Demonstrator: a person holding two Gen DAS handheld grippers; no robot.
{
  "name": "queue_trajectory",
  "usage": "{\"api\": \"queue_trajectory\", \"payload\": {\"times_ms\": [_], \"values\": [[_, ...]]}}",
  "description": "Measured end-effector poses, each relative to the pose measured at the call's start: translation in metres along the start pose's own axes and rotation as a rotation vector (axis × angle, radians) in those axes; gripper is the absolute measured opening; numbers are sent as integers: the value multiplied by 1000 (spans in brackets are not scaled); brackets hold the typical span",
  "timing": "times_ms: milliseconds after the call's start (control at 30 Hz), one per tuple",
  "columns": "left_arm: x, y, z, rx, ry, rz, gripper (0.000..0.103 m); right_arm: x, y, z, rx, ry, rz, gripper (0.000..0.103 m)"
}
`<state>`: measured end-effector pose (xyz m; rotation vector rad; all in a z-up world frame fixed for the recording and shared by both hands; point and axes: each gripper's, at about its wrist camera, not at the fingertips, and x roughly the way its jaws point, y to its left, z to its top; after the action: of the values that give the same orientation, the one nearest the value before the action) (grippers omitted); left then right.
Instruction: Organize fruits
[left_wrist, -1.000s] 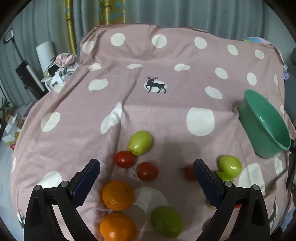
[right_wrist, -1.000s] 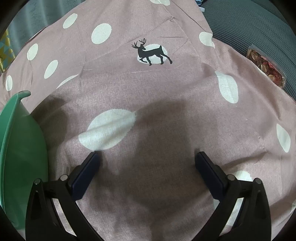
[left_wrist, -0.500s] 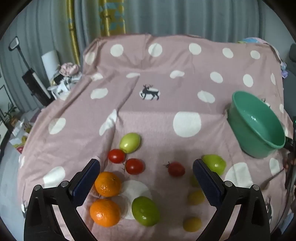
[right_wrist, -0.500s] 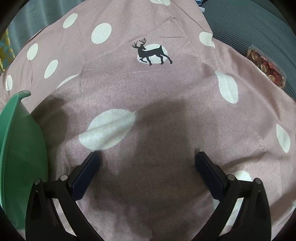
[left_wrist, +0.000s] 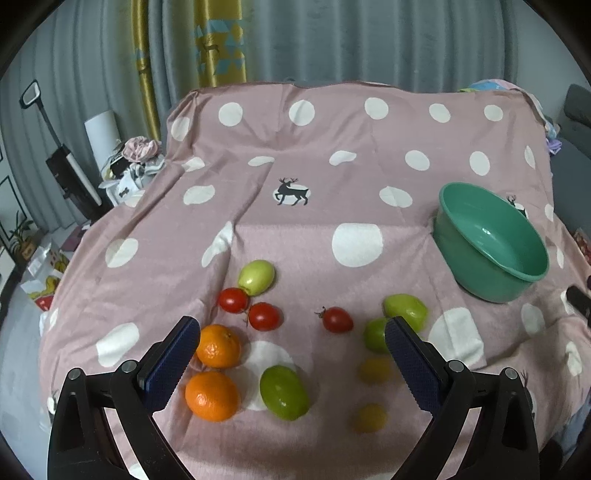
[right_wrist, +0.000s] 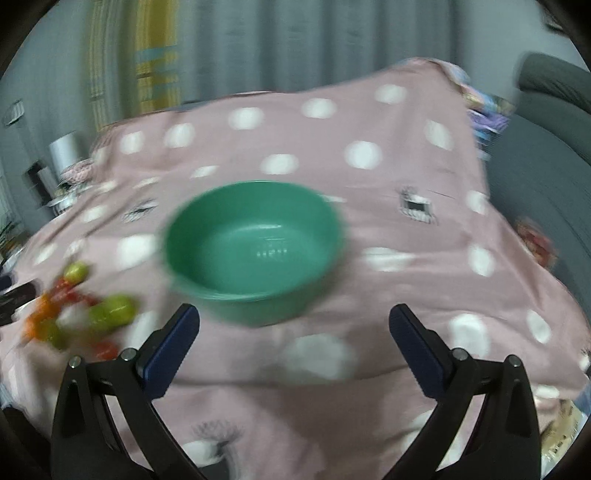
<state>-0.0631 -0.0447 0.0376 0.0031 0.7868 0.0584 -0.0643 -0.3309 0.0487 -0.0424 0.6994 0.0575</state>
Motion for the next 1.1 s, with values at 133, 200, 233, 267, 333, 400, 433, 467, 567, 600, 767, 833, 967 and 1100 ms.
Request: {"api": "queue_trajectory", "payload": {"times_ms": [133, 200, 233, 267, 333, 400, 433, 467, 567, 600, 767, 833, 967, 1100], "values": [[-11, 2, -2, 14, -21, 9, 100, -5, 42, -2, -70, 24, 141, 103], [-13, 4, -4, 12, -23, 10, 100, -3, 55, -1, -79, 43, 197, 103], [-14, 5, -5, 10, -21, 8, 100, -1, 64, -2, -85, 56, 224, 103], [-14, 5, -7, 9, -19, 3, 100, 0, 71, -5, -95, 66, 243, 103], [-13, 7, -9, 10, -5, -6, 100, 2, 84, -7, -118, 78, 256, 103], [-13, 9, -13, 14, 3, -12, 100, 6, 98, -14, -145, 106, 278, 103], [-12, 10, -15, 15, 6, -14, 100, 4, 106, -18, -155, 113, 287, 103], [-11, 11, -16, 15, 10, -15, 100, 6, 112, -22, -173, 127, 295, 103], [-10, 14, -20, 11, 17, -20, 100, 10, 124, -23, -193, 152, 295, 103], [-10, 15, -21, 8, 17, -22, 100, 11, 127, -24, -193, 161, 300, 103], [-7, 17, -24, 7, 20, -31, 100, 16, 132, -24, -183, 172, 289, 103], [-6, 16, -24, 6, 22, -34, 100, 17, 131, -23, -177, 174, 288, 103], [-4, 17, -24, 7, 26, -42, 100, 18, 130, -23, -177, 179, 279, 103], [-2, 18, -24, 1, 33, -72, 100, 19, 131, -24, -179, 188, 270, 103]]}}
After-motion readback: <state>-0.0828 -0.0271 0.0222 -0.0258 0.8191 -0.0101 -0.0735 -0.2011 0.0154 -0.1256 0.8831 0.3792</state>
